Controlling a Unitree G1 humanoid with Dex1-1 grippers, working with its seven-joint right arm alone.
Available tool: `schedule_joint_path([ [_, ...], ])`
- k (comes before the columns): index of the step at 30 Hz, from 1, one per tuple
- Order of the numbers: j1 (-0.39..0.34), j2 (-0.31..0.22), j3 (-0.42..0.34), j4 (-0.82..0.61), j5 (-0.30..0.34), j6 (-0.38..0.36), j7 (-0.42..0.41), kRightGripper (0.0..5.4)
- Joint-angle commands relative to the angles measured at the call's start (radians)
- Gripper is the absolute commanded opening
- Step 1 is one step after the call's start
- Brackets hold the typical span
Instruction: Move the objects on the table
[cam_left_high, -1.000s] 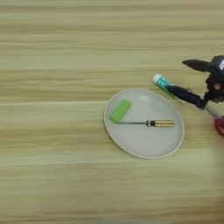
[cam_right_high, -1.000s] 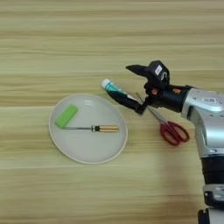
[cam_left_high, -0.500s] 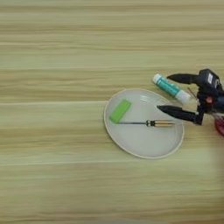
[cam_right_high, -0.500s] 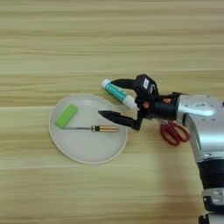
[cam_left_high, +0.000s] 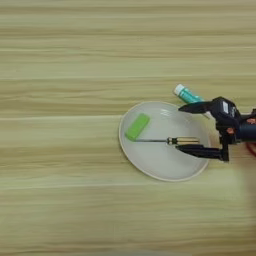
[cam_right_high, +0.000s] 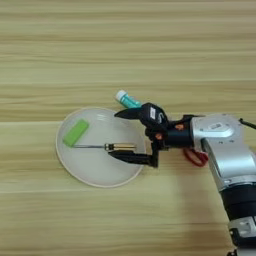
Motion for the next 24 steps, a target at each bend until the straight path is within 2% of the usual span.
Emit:
schedule_joint_path([
  [1, -0.047, -0.041, 0.005, -0.009, -0.039, -0.049, -0.042, 5.38],
  [13, -0.077, -0.007, 0.074, 0.058, -0.155, -0.073, -0.132, 5.38],
  [19, -0.085, 0.006, 0.086, 0.079, -0.182, -0.093, -0.163, 5.38],
  [24, -0.101, 0.015, 0.1, 0.104, -0.203, -0.074, -0.184, 5.29],
])
